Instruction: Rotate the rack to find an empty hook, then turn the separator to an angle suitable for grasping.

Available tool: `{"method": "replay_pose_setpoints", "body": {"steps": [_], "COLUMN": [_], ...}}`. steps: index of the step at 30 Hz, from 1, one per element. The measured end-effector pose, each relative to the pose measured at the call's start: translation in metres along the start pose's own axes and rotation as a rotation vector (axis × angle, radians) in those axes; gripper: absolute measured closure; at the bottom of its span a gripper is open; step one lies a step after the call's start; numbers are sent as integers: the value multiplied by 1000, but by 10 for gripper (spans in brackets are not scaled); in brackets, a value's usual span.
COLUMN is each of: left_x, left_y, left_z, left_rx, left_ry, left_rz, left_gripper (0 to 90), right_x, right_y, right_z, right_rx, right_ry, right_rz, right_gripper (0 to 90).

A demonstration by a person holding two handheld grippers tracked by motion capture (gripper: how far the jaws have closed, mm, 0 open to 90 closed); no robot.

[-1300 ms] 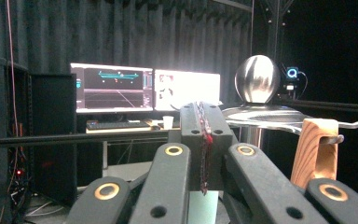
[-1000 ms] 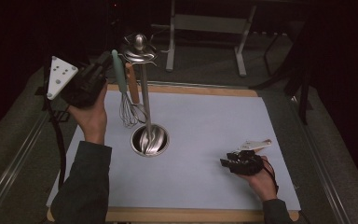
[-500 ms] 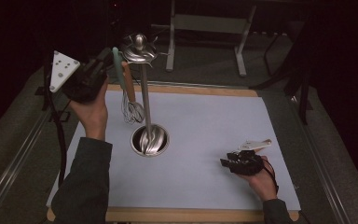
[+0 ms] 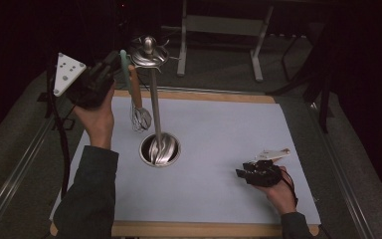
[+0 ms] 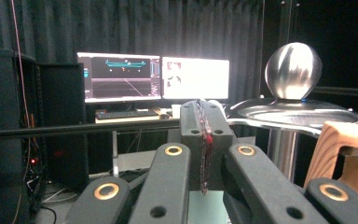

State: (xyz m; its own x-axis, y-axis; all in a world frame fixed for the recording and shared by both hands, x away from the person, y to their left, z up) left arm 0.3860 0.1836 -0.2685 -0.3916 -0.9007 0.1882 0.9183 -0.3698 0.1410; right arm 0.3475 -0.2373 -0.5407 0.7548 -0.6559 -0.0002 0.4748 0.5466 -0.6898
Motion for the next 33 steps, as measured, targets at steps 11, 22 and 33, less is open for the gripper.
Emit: {"method": "replay_pose_setpoints", "body": {"steps": [11,22,33], "left_x": [-8,-22,-40], "left_y": [-6,-17,-29], "left_z": [-2,-17,-52], "left_rx": [-3,-25,-93], "left_ry": [-1,-26,-54], "left_rz": [16,26,46], "left_gripper": [893,880,872], "right_x": [0,3,7], "right_y": [0,-4,-11], "right_z": [-1,0,-2], "right_rx": [-2,10,21], "right_ry": [3,14,27], "right_rz": [-1,-11,-21], "right_gripper": [560,558,557]}}
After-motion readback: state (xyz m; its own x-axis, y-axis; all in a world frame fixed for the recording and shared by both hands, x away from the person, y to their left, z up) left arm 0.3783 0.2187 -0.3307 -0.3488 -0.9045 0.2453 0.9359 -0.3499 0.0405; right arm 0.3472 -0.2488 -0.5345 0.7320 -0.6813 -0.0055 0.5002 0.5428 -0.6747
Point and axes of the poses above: each handheld gripper's, and its own axes: y roughly forward along the jaws, z roughly out of its top, x roughly to its right, the point moved 6 cm from there along y, roughly forward along the jaws, and after that the axes turned 10 degrees about -y, right-handed, at the moved point
